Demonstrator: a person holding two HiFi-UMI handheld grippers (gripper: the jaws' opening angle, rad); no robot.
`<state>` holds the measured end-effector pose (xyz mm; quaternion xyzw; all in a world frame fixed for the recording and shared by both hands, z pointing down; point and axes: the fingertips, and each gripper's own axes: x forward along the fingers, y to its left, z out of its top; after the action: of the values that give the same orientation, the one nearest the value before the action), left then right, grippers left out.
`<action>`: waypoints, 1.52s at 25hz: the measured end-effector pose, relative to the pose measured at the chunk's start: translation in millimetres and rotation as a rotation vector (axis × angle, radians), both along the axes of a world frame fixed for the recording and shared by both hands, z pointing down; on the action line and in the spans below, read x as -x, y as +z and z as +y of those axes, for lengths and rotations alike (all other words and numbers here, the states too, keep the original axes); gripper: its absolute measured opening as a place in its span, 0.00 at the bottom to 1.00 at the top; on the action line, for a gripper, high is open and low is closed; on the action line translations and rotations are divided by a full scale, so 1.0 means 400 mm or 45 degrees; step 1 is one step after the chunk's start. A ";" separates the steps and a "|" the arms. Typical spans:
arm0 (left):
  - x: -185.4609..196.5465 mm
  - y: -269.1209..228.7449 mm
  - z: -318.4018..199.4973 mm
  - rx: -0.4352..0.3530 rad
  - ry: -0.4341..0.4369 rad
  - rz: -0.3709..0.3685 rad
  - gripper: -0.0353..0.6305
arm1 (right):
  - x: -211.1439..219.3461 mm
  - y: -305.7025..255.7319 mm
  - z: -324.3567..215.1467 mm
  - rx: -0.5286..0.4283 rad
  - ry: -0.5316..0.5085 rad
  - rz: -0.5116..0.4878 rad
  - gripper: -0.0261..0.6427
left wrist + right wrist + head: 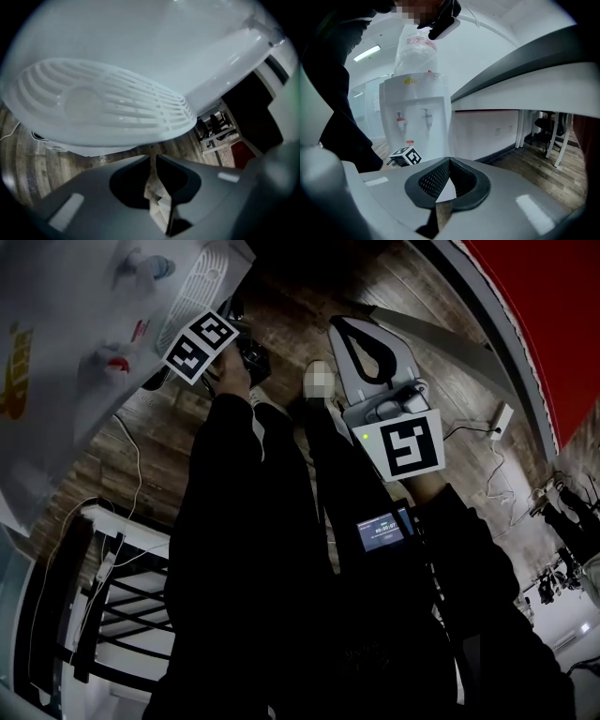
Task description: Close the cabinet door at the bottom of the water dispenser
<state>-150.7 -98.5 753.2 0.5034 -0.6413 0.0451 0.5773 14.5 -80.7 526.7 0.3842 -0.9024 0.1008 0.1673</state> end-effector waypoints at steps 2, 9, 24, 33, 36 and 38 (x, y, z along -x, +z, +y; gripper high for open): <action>-0.006 -0.006 -0.005 -0.006 0.027 -0.033 0.09 | 0.006 -0.003 -0.011 -0.017 -0.002 0.007 0.04; -0.109 -0.108 0.008 -0.043 0.262 0.057 0.06 | 0.001 -0.061 -0.007 -0.053 -0.051 0.025 0.04; -0.086 -1.001 0.098 -0.531 0.458 -0.439 0.06 | -0.021 -0.682 -0.048 -0.216 0.079 -0.058 0.04; 0.042 -1.506 0.148 -0.915 0.267 -0.864 0.06 | 0.055 -0.961 0.009 -0.267 0.013 -0.280 0.04; 0.063 -1.601 0.147 -1.037 0.238 -0.946 0.06 | 0.075 -1.024 -0.008 -0.330 0.037 -0.292 0.04; 0.061 -1.630 0.160 -1.065 0.249 -1.008 0.06 | 0.081 -1.052 -0.004 -0.356 0.048 -0.302 0.04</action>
<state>-175.0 -34.4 101.3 0.6904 -0.7219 0.0258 0.0390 -17.7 -82.4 105.8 0.4059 -0.9137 0.0220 0.0025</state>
